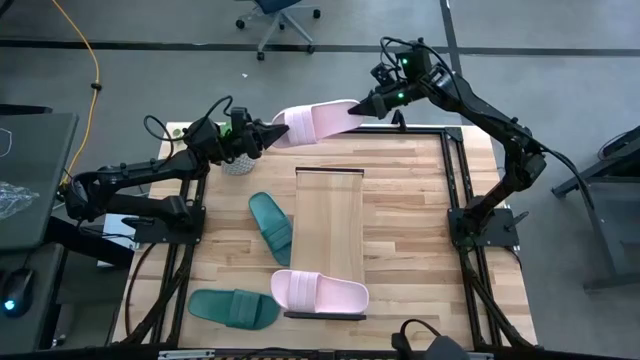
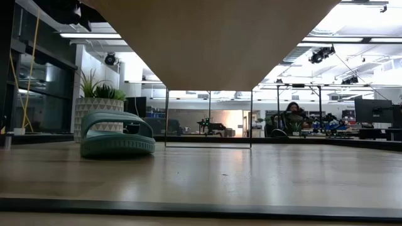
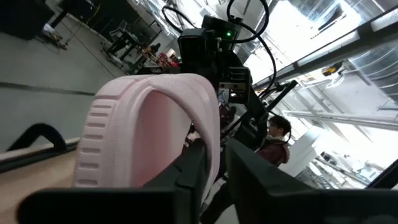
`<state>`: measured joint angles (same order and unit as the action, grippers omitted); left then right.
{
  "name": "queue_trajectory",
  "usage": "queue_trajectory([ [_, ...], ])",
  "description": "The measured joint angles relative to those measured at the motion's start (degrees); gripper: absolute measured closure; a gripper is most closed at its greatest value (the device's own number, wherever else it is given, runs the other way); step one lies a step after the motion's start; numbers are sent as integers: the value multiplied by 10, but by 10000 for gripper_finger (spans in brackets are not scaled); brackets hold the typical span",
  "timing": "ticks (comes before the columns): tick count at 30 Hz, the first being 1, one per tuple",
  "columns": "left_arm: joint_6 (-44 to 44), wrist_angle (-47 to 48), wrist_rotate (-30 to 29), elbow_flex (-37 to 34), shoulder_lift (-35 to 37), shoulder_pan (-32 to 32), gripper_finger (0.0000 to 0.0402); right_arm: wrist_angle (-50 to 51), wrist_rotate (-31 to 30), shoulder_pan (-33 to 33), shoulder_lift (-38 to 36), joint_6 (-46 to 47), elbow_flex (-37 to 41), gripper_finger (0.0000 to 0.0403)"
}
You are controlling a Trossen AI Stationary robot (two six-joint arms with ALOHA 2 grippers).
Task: Pick and place slides into the shelf
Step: Put the pink slides on the shelf
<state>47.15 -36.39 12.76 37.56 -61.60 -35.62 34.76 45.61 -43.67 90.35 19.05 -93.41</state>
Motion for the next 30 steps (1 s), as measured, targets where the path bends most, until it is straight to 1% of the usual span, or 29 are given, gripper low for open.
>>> queue_trajectory([
  [3, -18, -7, -5, 0, 0, 0, 299, 4, -11, -6, 0, 0, 0, 345],
  [10, -21, -14, -8, 0, 0, -1, 195, 18, -23, -36, -1, 4, 0, 345],
  [12, -21, -12, -8, 0, 0, -1, 172, 32, -21, -45, -8, -1, 1, 345],
  [15, -21, -7, -19, 0, 0, -1, 150, 41, -17, -61, -25, -4, 1, 345],
  [18, -20, -7, -32, 0, 0, -1, 141, 57, -15, -72, -46, 5, 1, 345],
  [21, -27, -27, -36, 0, 0, -14, 143, 128, -21, -75, -74, 5, 0, 348],
  [23, -41, -56, -33, 0, 0, -28, 149, 182, -27, -66, -91, 5, 0, 353],
  [25, -54, -77, -30, 0, 1, -41, 157, 214, -32, -52, -110, 18, 8, 358],
  [27, -61, -89, -15, 0, 1, -53, 165, 207, -41, -32, -136, 53, 28, 360],
  [30, -63, -99, 19, 0, 1, -68, 176, 155, -61, 3, -179, 128, 75, 360],
])
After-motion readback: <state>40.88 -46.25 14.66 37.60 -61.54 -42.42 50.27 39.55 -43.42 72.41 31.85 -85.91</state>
